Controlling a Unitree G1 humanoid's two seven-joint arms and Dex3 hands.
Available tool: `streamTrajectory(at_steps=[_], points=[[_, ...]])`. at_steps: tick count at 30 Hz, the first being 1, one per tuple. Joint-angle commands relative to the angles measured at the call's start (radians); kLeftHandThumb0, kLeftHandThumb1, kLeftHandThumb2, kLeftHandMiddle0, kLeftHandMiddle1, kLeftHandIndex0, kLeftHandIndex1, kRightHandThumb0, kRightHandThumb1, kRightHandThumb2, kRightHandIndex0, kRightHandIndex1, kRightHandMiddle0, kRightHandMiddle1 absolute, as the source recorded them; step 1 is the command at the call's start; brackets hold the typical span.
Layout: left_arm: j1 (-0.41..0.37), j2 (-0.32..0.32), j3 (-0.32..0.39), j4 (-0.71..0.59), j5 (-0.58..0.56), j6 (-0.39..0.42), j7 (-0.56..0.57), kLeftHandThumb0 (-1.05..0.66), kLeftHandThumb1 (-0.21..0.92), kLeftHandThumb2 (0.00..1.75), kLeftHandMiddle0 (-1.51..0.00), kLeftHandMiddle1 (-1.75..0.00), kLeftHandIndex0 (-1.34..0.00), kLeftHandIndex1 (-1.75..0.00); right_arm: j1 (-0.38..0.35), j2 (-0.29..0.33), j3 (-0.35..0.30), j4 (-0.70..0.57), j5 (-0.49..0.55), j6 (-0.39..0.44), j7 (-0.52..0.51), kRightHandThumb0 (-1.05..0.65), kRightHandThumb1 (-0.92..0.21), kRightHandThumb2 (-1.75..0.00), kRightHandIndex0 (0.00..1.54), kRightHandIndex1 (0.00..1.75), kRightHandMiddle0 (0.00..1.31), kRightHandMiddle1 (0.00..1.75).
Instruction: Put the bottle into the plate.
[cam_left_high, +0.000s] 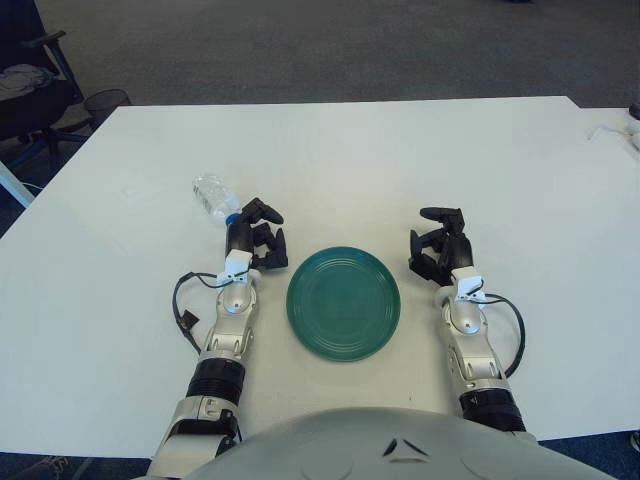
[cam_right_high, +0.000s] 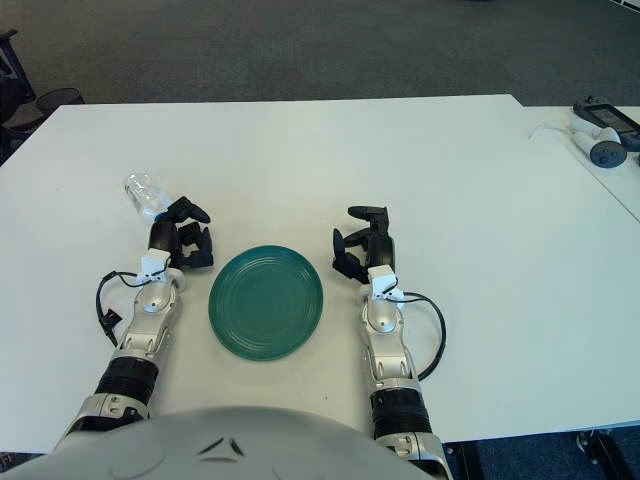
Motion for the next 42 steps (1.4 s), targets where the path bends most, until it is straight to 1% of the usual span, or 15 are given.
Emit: streamTrajectory(at_steps=[1, 9, 12, 15, 21, 28, 33, 36, 42], points=[[0.037, 0.007, -0.006, 0.002, 0.017, 0.015, -0.003, -0.58, 0.08, 1.61, -1.32, -1.75, -0.81, -1.75, 0.039, 0.007, 0.001, 0.040, 0.008, 0.048, 0.006, 0.38, -0.60, -0.95, 0.39, 1.74, 0.00, 1.45], [0.061, 0.018, 0.000, -0.119, 0.004, 0.039, -0.032, -0.58, 0.08, 1.61, -1.32, -1.75, -0.81, -1.75, 0.035, 0.008, 0.002, 0.044, 0.006, 0.047, 0.003, 0.38, -0.60, -0.95, 0.39, 1.73, 0.00, 1.45], [0.079, 0.026, -0.003, -0.213, 0.011, 0.034, -0.043, -0.58, 0.08, 1.61, -1.33, -1.75, -0.81, -1.75, 0.030, 0.009, 0.003, 0.053, 0.006, 0.040, 0.003, 0.38, -0.60, -0.95, 0.39, 1.73, 0.00, 1.45], [0.088, 0.031, -0.004, -0.259, 0.016, 0.033, -0.051, -0.58, 0.08, 1.61, -1.33, -1.75, -0.81, -1.75, 0.028, 0.009, 0.002, 0.058, 0.006, 0.037, 0.002, 0.38, -0.60, -0.95, 0.39, 1.73, 0.00, 1.45], [0.087, 0.067, -0.004, -0.306, 0.004, -0.055, -0.101, -0.57, 0.09, 1.59, -1.33, -1.75, -0.80, -1.75, 0.019, 0.008, 0.001, 0.077, 0.006, 0.025, 0.000, 0.38, -0.60, -0.94, 0.40, 1.73, 0.00, 1.45], [0.095, 0.081, -0.003, -0.368, 0.003, -0.096, -0.126, -0.55, 0.12, 1.55, -1.32, -1.75, -0.77, -1.75, 0.015, 0.010, 0.000, 0.087, 0.006, 0.016, -0.002, 0.38, -0.60, -0.94, 0.40, 1.72, 0.00, 1.46], [0.109, 0.084, -0.006, -0.402, -0.008, -0.141, -0.147, -0.54, 0.14, 1.53, -1.31, -1.75, -0.75, -1.75, 0.013, 0.011, 0.001, 0.087, 0.004, 0.019, -0.005, 0.38, -0.60, -0.93, 0.40, 1.72, 0.00, 1.46], [0.114, 0.088, -0.006, -0.406, -0.022, -0.177, -0.166, -0.52, 0.19, 1.47, -1.28, -1.75, -0.71, -1.75, 0.010, 0.009, 0.001, 0.091, 0.005, 0.018, -0.004, 0.38, -0.60, -0.94, 0.40, 1.72, 0.00, 1.46], [0.109, 0.098, -0.003, -0.422, -0.005, -0.231, -0.178, -0.49, 0.25, 1.39, -1.22, -1.75, -0.66, -1.75, 0.010, 0.008, 0.002, 0.091, 0.012, 0.016, 0.004, 0.38, -0.60, -0.93, 0.40, 1.73, 0.00, 1.44]])
